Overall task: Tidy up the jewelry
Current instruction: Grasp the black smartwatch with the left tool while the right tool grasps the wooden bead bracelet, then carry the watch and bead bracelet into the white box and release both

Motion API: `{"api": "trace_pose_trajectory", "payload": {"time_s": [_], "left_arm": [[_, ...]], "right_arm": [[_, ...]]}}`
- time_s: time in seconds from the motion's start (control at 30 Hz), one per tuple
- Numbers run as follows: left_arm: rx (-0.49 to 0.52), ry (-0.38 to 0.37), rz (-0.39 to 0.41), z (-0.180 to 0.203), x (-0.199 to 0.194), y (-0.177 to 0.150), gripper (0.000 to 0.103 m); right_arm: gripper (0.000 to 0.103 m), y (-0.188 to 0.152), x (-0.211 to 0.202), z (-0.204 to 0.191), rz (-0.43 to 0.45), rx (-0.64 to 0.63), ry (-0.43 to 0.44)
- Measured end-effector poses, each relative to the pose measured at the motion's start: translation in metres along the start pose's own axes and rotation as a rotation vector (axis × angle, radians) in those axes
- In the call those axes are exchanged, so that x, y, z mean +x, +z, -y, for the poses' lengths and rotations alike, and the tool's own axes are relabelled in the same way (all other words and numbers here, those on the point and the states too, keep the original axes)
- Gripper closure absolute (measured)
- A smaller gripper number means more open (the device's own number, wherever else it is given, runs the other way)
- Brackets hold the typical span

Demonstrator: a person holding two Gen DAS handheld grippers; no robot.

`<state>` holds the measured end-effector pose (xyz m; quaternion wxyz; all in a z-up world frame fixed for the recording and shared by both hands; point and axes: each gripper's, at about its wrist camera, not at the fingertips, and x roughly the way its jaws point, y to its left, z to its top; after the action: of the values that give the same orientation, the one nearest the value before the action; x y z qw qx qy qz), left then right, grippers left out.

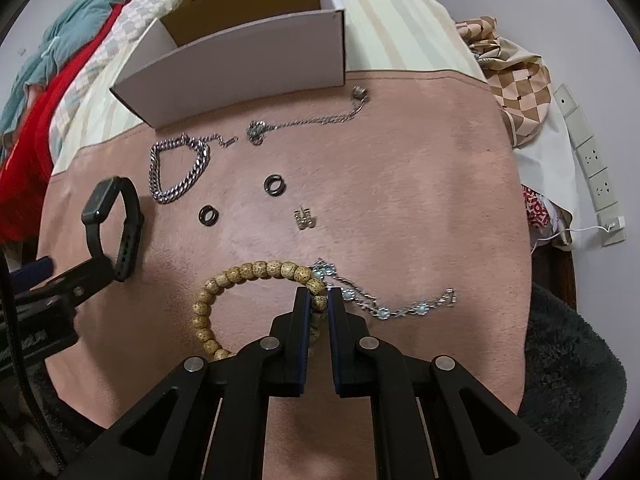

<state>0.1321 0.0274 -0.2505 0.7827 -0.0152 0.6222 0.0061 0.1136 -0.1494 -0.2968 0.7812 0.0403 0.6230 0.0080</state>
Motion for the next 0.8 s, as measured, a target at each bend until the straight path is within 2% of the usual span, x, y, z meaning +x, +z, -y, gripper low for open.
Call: {"api": "trace_pose_trajectory", "payload": {"time_s": [0.03, 0.07, 0.1, 0.13, 0.2, 0.47, 0.8], "left_arm": [[0.006, -0.006, 0.007, 0.003, 0.002, 0.003, 0.022], [0.011, -0.007, 0.006, 0.005, 0.004, 0.005, 0.029], [0.016, -0.009, 0.004, 0.007, 0.007, 0.008, 0.045], [0.020, -0.018, 0.002, 0.009, 0.010, 0.011, 0.067], [0.023, -0.028, 0.002, 0.010, 0.012, 0.014, 0.088], [0.053, -0.012, 0.108, 0.015, -0.014, 0.019, 0.088], [0.053, -0.009, 0.186, 0.017, -0.046, 0.019, 0.088]], "right_arm": [[0.094, 0.003, -0.002, 0.001, 0.003, 0.002, 0.006], [0.094, 0.003, -0.004, 0.003, 0.007, 0.007, 0.011], [0.094, 0.003, -0.006, 0.006, 0.007, 0.011, 0.015], [0.094, 0.003, -0.007, 0.008, 0.007, 0.018, 0.021], [0.094, 0.004, -0.009, 0.012, 0.011, 0.030, 0.036], [0.094, 0.013, -0.026, 0.017, 0.049, 0.056, 0.125], [0.094, 0.031, -0.063, 0.003, 0.127, 0.008, 0.159]]}}
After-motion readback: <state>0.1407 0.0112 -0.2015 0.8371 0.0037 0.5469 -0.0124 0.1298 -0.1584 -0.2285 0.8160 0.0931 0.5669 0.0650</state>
